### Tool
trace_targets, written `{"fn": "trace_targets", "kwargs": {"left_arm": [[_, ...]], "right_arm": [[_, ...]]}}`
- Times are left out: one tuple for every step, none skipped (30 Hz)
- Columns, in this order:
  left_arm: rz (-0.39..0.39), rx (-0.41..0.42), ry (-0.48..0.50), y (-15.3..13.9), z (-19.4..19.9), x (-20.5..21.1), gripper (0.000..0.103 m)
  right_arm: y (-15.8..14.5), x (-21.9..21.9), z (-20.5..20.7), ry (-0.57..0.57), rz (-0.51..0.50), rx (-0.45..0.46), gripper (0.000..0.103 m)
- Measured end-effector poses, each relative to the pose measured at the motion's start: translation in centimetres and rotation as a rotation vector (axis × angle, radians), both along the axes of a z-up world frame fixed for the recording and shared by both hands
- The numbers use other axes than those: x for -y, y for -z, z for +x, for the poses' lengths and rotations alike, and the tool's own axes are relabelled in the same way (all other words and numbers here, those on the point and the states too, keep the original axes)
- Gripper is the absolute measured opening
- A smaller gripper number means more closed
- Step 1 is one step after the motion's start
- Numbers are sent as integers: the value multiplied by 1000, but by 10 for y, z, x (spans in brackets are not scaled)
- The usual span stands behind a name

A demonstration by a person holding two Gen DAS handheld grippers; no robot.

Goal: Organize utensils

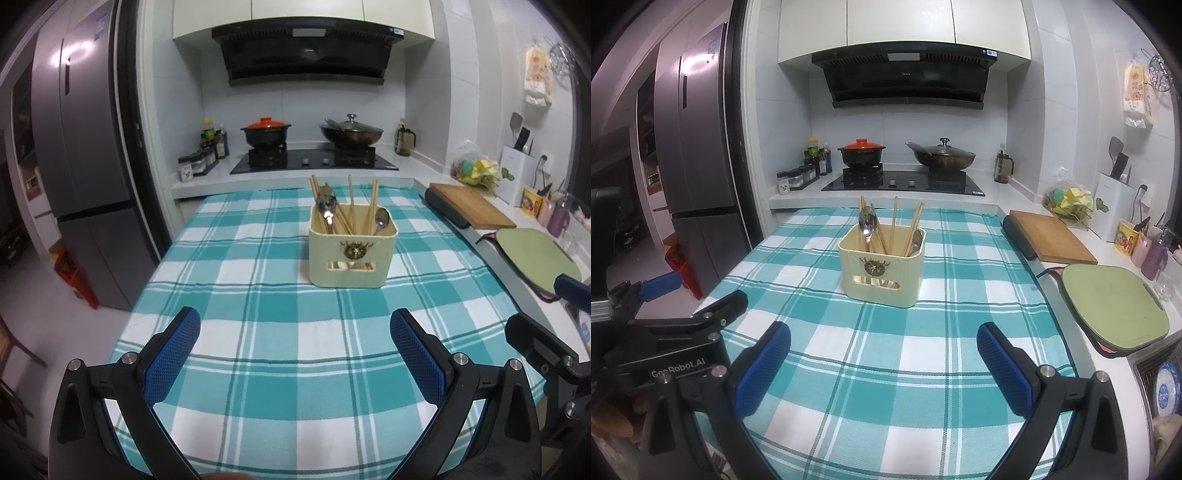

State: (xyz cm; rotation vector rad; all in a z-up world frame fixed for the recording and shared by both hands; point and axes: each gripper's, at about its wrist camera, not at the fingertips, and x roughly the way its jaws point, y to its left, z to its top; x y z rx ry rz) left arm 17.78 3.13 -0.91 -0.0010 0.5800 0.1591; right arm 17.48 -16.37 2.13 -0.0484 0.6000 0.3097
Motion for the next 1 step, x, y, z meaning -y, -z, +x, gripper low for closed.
{"fn": "trace_targets", "kwargs": {"left_arm": [[9, 4, 4, -1, -1, 2, 102]], "right_arm": [[1, 1, 1, 0, 0, -1, 103]]}}
